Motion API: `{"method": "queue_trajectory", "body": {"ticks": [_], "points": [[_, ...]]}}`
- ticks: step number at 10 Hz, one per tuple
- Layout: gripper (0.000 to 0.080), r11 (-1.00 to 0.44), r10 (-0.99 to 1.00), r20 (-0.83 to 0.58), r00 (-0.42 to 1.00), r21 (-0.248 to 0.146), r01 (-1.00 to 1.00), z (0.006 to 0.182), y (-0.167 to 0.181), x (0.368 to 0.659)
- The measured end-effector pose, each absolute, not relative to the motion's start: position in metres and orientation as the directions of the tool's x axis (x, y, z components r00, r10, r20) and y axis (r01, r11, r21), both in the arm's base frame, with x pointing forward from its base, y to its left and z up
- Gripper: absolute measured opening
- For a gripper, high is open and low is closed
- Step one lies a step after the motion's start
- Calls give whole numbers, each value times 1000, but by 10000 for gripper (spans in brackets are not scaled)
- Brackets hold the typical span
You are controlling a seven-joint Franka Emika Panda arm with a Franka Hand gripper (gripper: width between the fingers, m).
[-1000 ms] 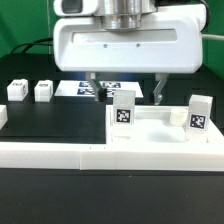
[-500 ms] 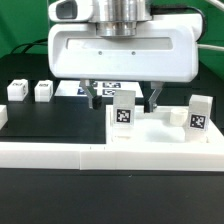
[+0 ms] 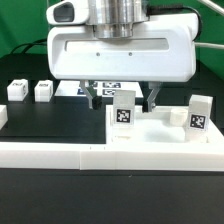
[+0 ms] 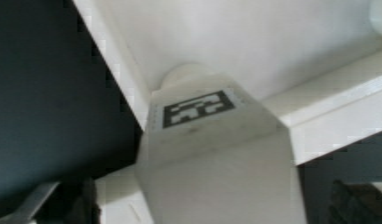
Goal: Assemble square table
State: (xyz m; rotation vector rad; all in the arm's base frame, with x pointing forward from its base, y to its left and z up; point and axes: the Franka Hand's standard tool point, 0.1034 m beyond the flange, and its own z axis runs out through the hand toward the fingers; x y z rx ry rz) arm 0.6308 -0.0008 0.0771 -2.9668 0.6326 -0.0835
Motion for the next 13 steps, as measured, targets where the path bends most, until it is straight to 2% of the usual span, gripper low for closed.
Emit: {"method": "queue_trajectory", "body": {"ticks": [4, 6, 7, 9, 11, 13], "points": [[648, -907, -411, 29, 911, -114, -405, 76, -1, 630], [383, -907, -411, 28, 911, -113, -405, 75, -1, 630], [288, -907, -411, 28, 911, -113, -405, 75, -2, 630], [288, -898, -430, 26, 903, -113, -424, 75, -2, 630], [288, -832, -547, 10, 837, -116, -542, 74, -3, 630], [288, -583, -808, -28, 589, -107, -805, 73, -5, 628]]}}
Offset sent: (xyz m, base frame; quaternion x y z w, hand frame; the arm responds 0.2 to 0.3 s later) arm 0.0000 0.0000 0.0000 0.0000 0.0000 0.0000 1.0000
